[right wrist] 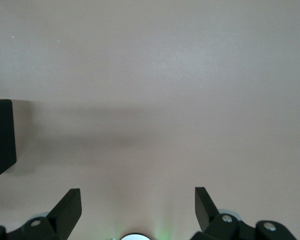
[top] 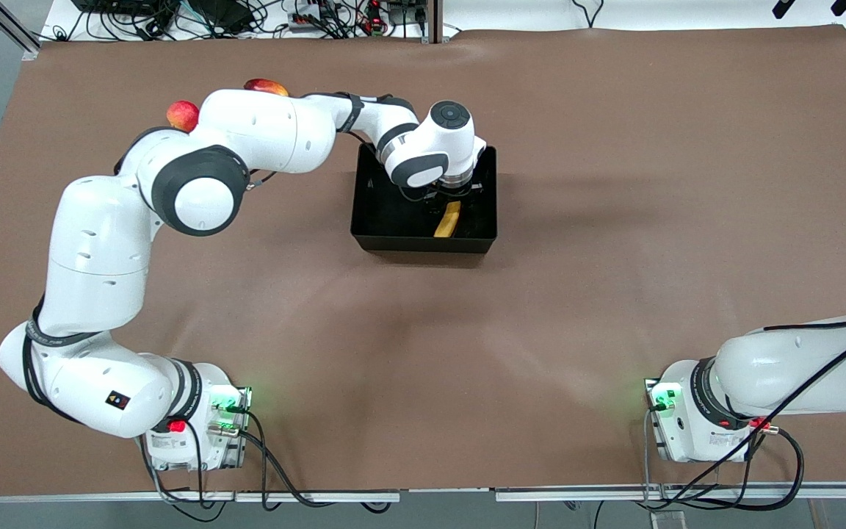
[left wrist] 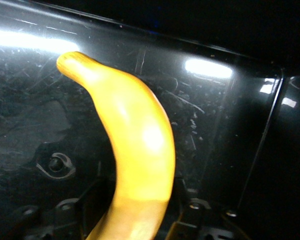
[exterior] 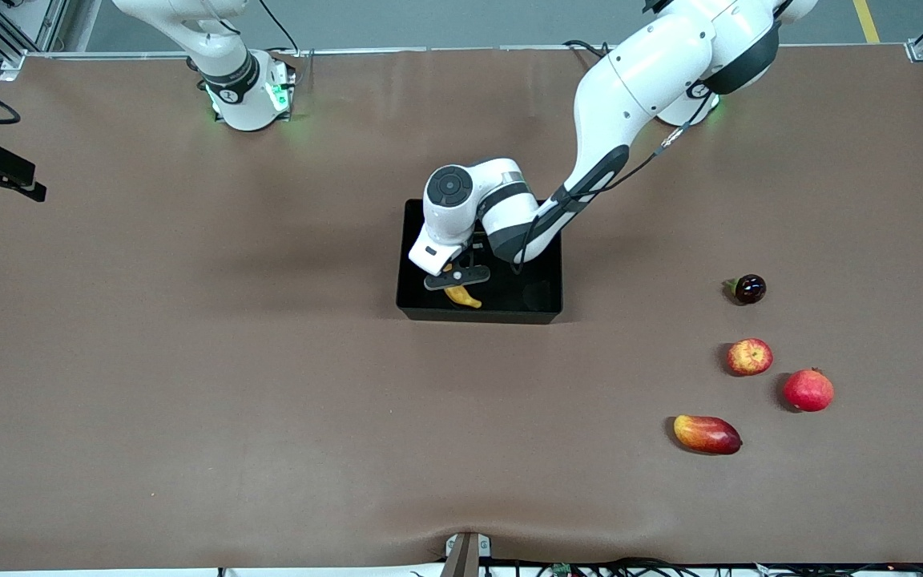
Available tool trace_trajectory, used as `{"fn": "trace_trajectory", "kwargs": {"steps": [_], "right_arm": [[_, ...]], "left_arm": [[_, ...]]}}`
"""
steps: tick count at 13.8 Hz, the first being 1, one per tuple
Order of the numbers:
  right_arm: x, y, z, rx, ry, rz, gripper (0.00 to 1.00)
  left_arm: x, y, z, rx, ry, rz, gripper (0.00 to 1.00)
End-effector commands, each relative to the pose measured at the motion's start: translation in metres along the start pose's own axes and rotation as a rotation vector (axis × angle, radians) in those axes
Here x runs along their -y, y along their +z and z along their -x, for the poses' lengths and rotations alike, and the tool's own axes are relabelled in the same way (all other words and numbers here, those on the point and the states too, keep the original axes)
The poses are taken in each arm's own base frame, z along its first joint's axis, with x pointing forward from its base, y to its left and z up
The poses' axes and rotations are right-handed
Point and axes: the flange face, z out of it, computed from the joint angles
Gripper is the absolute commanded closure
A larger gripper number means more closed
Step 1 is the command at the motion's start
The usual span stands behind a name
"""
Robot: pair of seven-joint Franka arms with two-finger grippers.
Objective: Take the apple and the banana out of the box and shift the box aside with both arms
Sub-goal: 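Lift the banana out with the left gripper while the right gripper reaches the box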
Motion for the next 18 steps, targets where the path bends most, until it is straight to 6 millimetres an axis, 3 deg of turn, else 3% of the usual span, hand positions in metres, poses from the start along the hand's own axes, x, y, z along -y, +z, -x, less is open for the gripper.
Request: {"fn": "trace_trajectory", "kwargs": {"steps": [1, 5, 10, 11, 12, 14, 15, 18], "right_arm": [[-0.005, -0.002, -0.001, -0.003, -0.004, -0.01, 0.0], [-0.005, 0.001, -0.001, 0.003, -0.005, -0.011, 0.0], [-0.011, 0.014, -0.006, 0.035, 0.002, -0.011, 0.0], [-0.012, 0.022, -0.012, 0.05, 0.005, -0.012, 0.0], [-0.01, 0.043, -0.025, 0.093, 0.0, -0.015, 0.0], [0.007, 0.057, -0.031, 0.134, -0.029, -0.025, 0.0], [0.026, 0.067, -0.036, 0.152, -0.058, -0.025, 0.0], [0.083, 0.106, -0.054, 0.198, -0.109, -0.07, 0.0]], "left_arm": [[-0.003, -0.011, -0.01, -0.015, -0.024, 0.015, 1.0], [-0.002, -0.047, -0.014, -0.044, -0.029, -0.019, 1.0], [0.009, -0.131, -0.027, -0.093, -0.06, -0.057, 1.0], [0.012, -0.149, -0.029, -0.104, -0.067, -0.056, 1.0], [0.014, -0.165, -0.029, -0.104, -0.067, -0.056, 1.0], [0.03, -0.194, -0.041, -0.111, -0.054, -0.074, 1.0], [0.042, -0.207, -0.046, -0.101, -0.013, -0.093, 1.0], [0.099, -0.24, -0.088, -0.057, 0.103, -0.104, 1.0]]}}
